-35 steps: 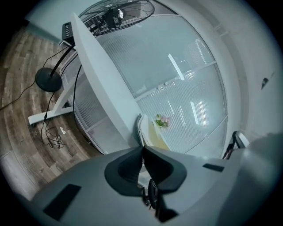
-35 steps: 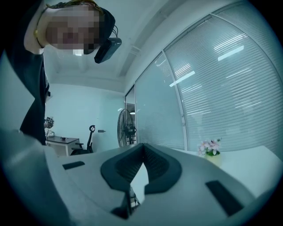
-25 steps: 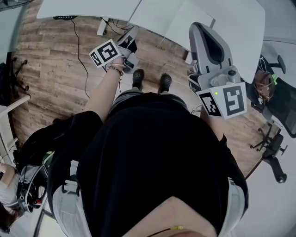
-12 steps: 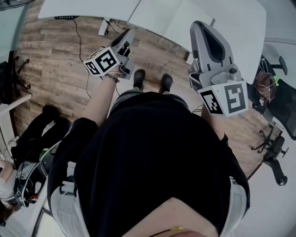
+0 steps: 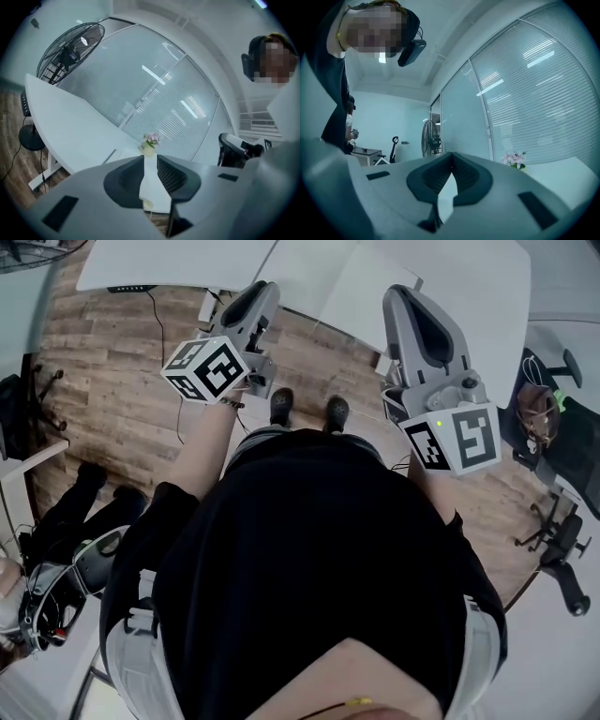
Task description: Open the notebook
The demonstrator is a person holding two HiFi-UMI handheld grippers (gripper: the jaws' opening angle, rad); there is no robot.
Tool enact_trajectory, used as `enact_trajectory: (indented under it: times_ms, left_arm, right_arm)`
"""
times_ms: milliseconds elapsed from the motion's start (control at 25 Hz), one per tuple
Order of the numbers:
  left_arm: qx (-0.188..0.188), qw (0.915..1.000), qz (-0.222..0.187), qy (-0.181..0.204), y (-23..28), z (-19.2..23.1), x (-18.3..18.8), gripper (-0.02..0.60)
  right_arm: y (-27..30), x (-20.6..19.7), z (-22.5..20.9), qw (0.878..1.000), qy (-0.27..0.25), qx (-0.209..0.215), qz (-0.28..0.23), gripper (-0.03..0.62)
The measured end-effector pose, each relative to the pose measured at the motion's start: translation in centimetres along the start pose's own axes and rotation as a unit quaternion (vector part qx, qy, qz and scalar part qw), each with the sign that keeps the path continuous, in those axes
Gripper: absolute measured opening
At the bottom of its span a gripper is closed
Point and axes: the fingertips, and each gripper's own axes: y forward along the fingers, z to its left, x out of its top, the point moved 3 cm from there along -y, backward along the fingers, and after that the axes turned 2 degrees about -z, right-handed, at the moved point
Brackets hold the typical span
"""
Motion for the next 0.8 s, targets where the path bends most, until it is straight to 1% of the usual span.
enact_trajectory:
  times_ms: [80, 240, 400, 520, 800]
  left_arm:
    - [-0.005, 0.9999, 0.002, 0.016, 0.6, -0.9, 0.2, 0.083]
    - [-0.021, 0.9993, 0.005, 0.032, 1.8, -2.5, 0.4, 0.081]
    - [-0.035, 0.9968, 0.012, 0.07, 3.2, -4.5, 0.8, 0.081]
    - [-0.051, 0.9942, 0.009, 0.095, 3.8, -6.4, 1.0, 0.081]
    - [-0.088, 0.99, -0.002, 0.11, 5.4, -9.6, 2.3, 0.08]
  right_arm:
    - [-0.4, 0.2, -0.5, 1.0, -0.002, -0.005, -0.003, 0.005]
    - [-1.3, 0.6, -1.5, 1.0, -0.005, -0.019, -0.008, 0.005]
    - [-2.0, 1.0, -2.6, 0.999, -0.006, -0.032, -0.011, 0.005]
    - [-2.9, 1.3, -3.2, 0.999, -0.008, -0.041, -0.015, 0.005]
    - [-4.2, 1.9, -4.9, 0.998, -0.015, -0.061, -0.024, 0.005]
